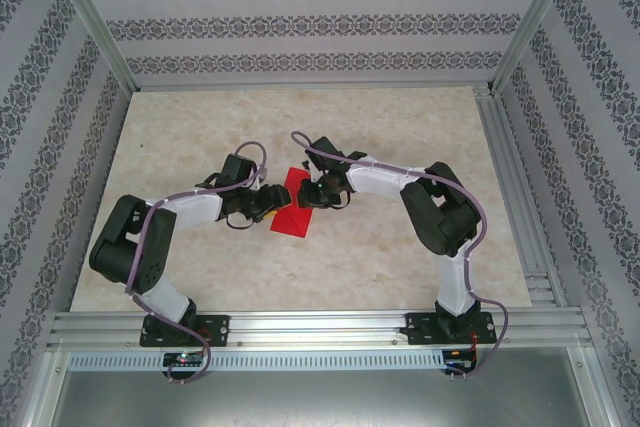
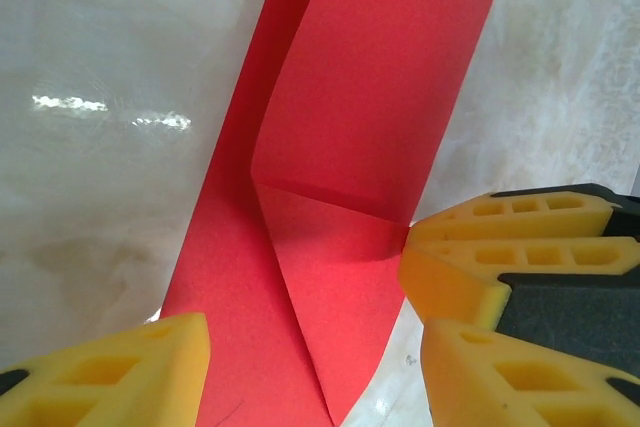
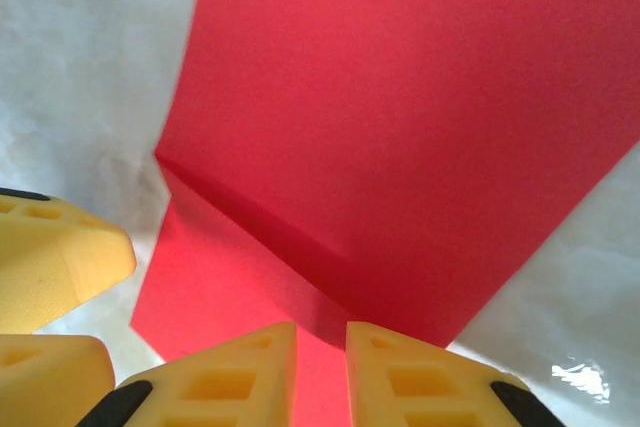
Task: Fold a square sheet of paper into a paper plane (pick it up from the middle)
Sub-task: Turn over the paper at the center of the table.
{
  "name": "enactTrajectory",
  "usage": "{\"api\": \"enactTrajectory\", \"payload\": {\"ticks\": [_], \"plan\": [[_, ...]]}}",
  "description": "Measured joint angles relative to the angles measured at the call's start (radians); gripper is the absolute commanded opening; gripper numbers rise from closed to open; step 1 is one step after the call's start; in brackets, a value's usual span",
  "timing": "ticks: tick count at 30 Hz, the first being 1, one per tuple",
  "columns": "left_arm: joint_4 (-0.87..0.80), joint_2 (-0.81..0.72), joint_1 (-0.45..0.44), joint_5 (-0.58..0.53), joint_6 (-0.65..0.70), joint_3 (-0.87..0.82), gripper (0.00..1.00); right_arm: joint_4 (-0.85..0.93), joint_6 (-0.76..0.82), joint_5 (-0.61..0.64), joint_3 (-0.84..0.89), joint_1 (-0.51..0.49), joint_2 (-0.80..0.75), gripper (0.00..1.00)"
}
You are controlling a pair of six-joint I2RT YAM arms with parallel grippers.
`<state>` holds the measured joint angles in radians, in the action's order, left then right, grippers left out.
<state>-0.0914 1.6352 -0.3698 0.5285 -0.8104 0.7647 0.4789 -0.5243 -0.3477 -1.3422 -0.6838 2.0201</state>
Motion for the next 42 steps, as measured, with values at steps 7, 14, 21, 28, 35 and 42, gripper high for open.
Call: {"api": "enactTrajectory", "payload": {"ticks": [7,14,21,28,35,42], "plan": [[0.035,0.061,-0.014,0.042,-0.011,0.006,0.50,-0.001,0.000,0.003,0.001,0.006,0.019,0.20],[0.051,0.084,-0.018,0.058,-0.011,0.023,0.48,-0.016,-0.001,0.002,0.017,0.019,0.019,0.19],[0.061,0.109,-0.018,0.069,-0.011,0.042,0.44,-0.042,-0.005,-0.018,0.030,0.026,0.019,0.19],[0.067,0.125,-0.019,0.073,-0.010,0.063,0.33,-0.054,-0.006,-0.035,0.038,0.032,0.019,0.19],[0.090,0.150,-0.019,0.073,-0.003,0.063,0.20,-0.080,-0.010,-0.046,0.058,0.039,0.007,0.21],[0.102,0.152,-0.019,0.061,0.039,0.063,0.10,-0.089,-0.036,-0.029,0.130,0.059,-0.105,0.32]]}}
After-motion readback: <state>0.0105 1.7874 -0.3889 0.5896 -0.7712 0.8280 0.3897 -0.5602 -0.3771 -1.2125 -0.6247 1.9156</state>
